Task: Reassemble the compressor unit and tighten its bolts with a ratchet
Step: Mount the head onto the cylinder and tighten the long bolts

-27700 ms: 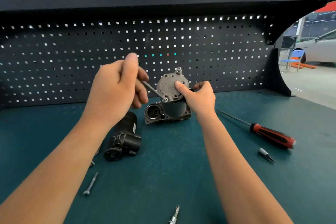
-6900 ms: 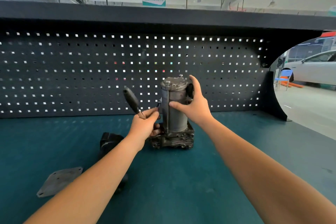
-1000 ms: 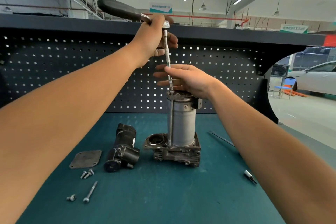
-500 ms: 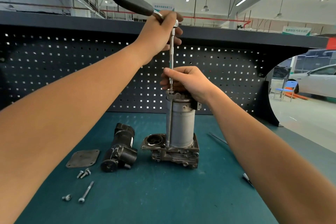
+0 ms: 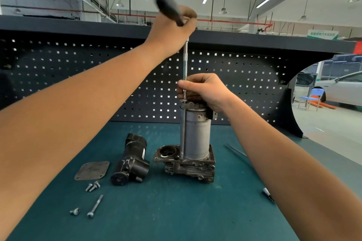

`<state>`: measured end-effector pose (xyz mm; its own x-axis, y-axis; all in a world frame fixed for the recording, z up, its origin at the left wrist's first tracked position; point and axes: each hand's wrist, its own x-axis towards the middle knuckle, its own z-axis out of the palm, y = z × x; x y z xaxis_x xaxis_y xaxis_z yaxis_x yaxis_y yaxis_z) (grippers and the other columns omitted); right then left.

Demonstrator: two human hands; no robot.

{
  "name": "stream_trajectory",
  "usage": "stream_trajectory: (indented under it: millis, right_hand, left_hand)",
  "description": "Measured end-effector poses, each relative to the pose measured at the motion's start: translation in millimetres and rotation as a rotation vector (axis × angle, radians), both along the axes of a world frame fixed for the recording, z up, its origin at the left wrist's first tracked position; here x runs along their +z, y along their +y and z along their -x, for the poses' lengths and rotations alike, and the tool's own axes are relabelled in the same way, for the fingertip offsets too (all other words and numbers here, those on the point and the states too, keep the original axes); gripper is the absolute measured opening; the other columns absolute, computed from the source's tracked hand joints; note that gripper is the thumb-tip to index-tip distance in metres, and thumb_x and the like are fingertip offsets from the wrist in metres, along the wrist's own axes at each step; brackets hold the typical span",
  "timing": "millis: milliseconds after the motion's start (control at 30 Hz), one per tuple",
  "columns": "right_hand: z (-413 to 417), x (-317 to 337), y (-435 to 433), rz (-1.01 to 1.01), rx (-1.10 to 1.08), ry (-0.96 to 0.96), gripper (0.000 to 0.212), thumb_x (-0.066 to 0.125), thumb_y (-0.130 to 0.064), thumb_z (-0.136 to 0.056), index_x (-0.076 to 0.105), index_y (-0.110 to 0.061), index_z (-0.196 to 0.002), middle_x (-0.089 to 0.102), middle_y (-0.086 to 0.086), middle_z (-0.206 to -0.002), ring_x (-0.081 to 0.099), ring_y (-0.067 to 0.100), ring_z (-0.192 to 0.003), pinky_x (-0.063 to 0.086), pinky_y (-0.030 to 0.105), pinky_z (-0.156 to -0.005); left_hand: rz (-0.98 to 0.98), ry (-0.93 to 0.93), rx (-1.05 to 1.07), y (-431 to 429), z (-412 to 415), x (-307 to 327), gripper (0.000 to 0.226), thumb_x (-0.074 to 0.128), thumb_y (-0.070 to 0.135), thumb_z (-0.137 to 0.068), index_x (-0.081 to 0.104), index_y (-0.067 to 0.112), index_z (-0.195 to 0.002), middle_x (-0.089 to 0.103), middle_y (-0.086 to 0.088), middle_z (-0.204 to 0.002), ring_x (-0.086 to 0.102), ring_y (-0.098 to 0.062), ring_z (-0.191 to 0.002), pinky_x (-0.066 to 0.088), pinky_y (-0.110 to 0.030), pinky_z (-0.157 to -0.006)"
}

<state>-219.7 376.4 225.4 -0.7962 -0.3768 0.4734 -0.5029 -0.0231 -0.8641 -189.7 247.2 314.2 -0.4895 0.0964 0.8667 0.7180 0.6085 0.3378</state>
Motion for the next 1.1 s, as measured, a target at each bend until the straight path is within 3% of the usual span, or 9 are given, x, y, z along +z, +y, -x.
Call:
stream_trajectory:
  millis: [133, 267, 367, 533, 667, 733, 867, 933, 1100]
  right_hand:
    - [-0.8, -0.3, -1.4, -0.031, -0.009, 0.037, 0.007, 0.071, -0.012, -0.079, 0.070, -0.009, -0.073, 0.072, 0.004, -0.068, 0.068, 0.014, -0.062, 0.058, 0.025, -0.064]
    - [-0.6, -0.2, -1.9, -0.027, -0.007, 0.060, 0.011, 0.073, -0.013, -0.078, 0.072, -0.013, -0.066, 0.071, 0.005, -0.067, 0.067, 0.014, -0.060, 0.057, 0.025, -0.063]
    - [0.3, -0.7, -0.4, -0.025, -0.015, 0.046, 0.011, 0.073, -0.013, -0.077, 0.072, -0.012, -0.067, 0.071, 0.004, -0.067, 0.067, 0.014, -0.060, 0.056, 0.023, -0.059]
    - [1.9, 1.2, 4.2, 0.040, 0.068, -0.041, 0.006, 0.064, -0.011, -0.084, 0.069, -0.010, -0.084, 0.073, 0.003, -0.078, 0.069, 0.013, -0.076, 0.057, 0.023, -0.073]
    - [-1.3, 1.1, 4.3, 0.018, 0.110, -0.057, 0.011, 0.056, -0.004, -0.089, 0.066, -0.006, -0.091, 0.073, 0.002, -0.073, 0.070, 0.011, -0.070, 0.054, 0.019, -0.064]
    - [-2.5, -0.2, 2.9, 0.038, 0.087, -0.037, 0.008, 0.059, -0.004, -0.087, 0.067, -0.004, -0.086, 0.072, 0.002, -0.068, 0.069, 0.010, -0.064, 0.055, 0.020, -0.062]
    - [-1.9, -1.5, 2.5, 0.074, 0.029, -0.016, 0.004, 0.067, -0.004, -0.081, 0.069, -0.004, -0.078, 0.072, 0.005, -0.069, 0.068, 0.013, -0.063, 0.058, 0.024, -0.062]
    - [-1.7, -2.7, 1.9, 0.090, 0.013, -0.012, 0.005, 0.069, -0.005, -0.079, 0.069, -0.004, -0.075, 0.072, 0.006, -0.069, 0.068, 0.012, -0.061, 0.055, 0.022, -0.058]
    - [-2.4, 1.6, 2.9, 0.060, 0.067, -0.052, 0.008, 0.059, -0.008, -0.087, 0.068, -0.006, -0.088, 0.074, -0.001, -0.084, 0.068, 0.010, -0.071, 0.057, 0.022, -0.067]
  left_hand:
    - [-0.317, -0.037, -0.258, -17.2, -20.8, -6.6, 0.019, 0.059, 0.024, -0.089, 0.058, 0.019, -0.107, 0.057, 0.011, -0.100, 0.053, 0.006, -0.088, 0.043, -0.010, -0.073]
    - [-0.197, 0.168, -0.100, -30.7, -38.2, -22.9, 0.027, 0.063, 0.020, -0.086, 0.058, 0.008, -0.110, 0.056, 0.007, -0.096, 0.057, 0.004, -0.088, 0.048, -0.011, -0.073]
    - [-0.215, 0.259, -0.189, -37.2, -49.9, -24.4, 0.004, 0.056, 0.022, -0.089, 0.057, 0.020, -0.092, 0.059, 0.007, -0.087, 0.062, 0.000, -0.074, 0.052, -0.016, -0.060]
    - [-0.426, -0.045, -0.406, -44.3, -44.8, -18.0, 0.007, 0.049, 0.019, -0.094, 0.054, 0.020, -0.089, 0.067, 0.002, -0.094, 0.068, -0.011, -0.085, 0.053, -0.022, -0.064]
    - [-0.582, -0.206, -0.495, -48.2, -37.4, -18.4, 0.011, 0.044, 0.020, -0.097, 0.051, 0.017, -0.089, 0.067, 0.001, -0.100, 0.067, -0.011, -0.087, 0.053, -0.024, -0.065]
    - [-0.488, -0.184, -0.444, -46.7, -39.2, -19.9, 0.008, 0.044, 0.022, -0.097, 0.049, 0.021, -0.091, 0.064, 0.004, -0.102, 0.065, -0.009, -0.091, 0.055, -0.027, -0.073]
    - [0.049, 0.237, -0.170, -26.2, -61.3, -19.2, 0.013, 0.049, 0.024, -0.093, 0.058, 0.015, -0.093, 0.057, 0.011, -0.088, 0.055, 0.011, -0.082, 0.046, -0.014, -0.077]
    - [0.150, 0.346, -0.148, -19.9, -62.7, -20.1, 0.015, 0.050, 0.025, -0.091, 0.059, 0.013, -0.092, 0.058, 0.006, -0.087, 0.057, 0.007, -0.083, 0.046, -0.015, -0.079]
    - [-0.538, -0.018, -0.376, -26.2, -41.9, -20.3, 0.010, 0.050, 0.023, -0.092, 0.051, 0.015, -0.087, 0.060, 0.002, -0.090, 0.064, -0.011, -0.090, 0.054, -0.024, -0.068]
